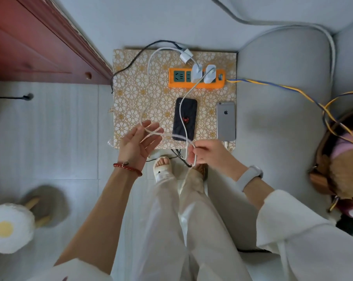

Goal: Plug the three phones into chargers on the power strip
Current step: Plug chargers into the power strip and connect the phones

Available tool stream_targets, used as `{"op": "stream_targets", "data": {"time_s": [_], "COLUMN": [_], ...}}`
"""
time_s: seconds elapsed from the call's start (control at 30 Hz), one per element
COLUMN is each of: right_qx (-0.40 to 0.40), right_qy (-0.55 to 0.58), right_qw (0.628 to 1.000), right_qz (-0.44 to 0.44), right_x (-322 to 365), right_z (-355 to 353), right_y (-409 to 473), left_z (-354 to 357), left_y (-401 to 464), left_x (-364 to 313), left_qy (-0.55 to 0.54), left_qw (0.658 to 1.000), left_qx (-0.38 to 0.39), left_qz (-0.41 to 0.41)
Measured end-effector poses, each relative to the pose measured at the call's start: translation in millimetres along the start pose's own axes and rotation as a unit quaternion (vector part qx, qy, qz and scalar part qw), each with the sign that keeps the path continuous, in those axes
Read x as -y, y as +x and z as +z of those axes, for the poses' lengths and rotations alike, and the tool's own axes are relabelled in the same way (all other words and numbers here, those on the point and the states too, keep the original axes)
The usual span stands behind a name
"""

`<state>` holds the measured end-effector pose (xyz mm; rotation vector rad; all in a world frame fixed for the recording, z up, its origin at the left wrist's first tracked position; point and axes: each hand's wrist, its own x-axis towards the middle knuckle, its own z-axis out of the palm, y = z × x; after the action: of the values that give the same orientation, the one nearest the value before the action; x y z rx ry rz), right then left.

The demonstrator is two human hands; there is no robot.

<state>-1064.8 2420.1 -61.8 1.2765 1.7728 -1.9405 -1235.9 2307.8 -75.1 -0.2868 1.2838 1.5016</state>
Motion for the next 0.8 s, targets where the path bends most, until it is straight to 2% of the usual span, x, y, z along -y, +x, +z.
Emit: {"op": "stream_targets", "data": {"time_s": [0.07, 0.13, 0.2, 0.27, 0.33, 0.4, 0.47, 0.53, 0.6, 0.7, 0.8], "right_qx": [0.003, -0.013, -0.041, -0.062, -0.072, -0.066, -0.004, 0.106, 0.158, 0.102, 0.021], "right_qy": [0.19, 0.364, 0.414, 0.423, 0.408, 0.313, 0.146, -0.013, -0.113, -0.212, -0.31], "right_qw": [0.982, 0.931, 0.908, 0.901, 0.908, 0.947, 0.989, 0.993, 0.98, 0.972, 0.95], "right_qz": [0.004, -0.011, -0.044, -0.067, -0.063, -0.027, 0.021, 0.044, 0.037, 0.018, -0.03], "right_x": [25, 50, 68, 74, 65, 47, 25, 1, -18, -34, -36], "right_z": [-14, -27, -37, -39, -37, -28, -12, 8, 25, 25, 16], "right_y": [-5, -5, 0, 4, 10, 13, 9, -2, -14, -14, -2], "left_z": [2, 13, 26, 40, 47, 47, 39, 29, 22, 9, -4], "left_y": [-1, -8, -16, -24, -28, -30, -27, -22, -22, -23, -30], "left_x": [11, 22, 36, 45, 43, 34, 21, 9, 6, 16, 31], "left_qy": [0.092, 0.237, 0.344, 0.402, 0.365, 0.256, 0.155, 0.125, 0.167, 0.254, 0.244], "left_qw": [0.995, 0.968, 0.925, 0.896, 0.915, 0.959, 0.986, 0.992, 0.986, 0.962, 0.958], "left_qx": [0.017, 0.073, 0.154, 0.19, 0.167, 0.118, 0.069, 0.035, 0.001, -0.07, -0.133], "left_qz": [-0.025, -0.045, -0.039, -0.024, -0.032, -0.037, -0.011, 0.012, 0.029, 0.071, 0.076]}}
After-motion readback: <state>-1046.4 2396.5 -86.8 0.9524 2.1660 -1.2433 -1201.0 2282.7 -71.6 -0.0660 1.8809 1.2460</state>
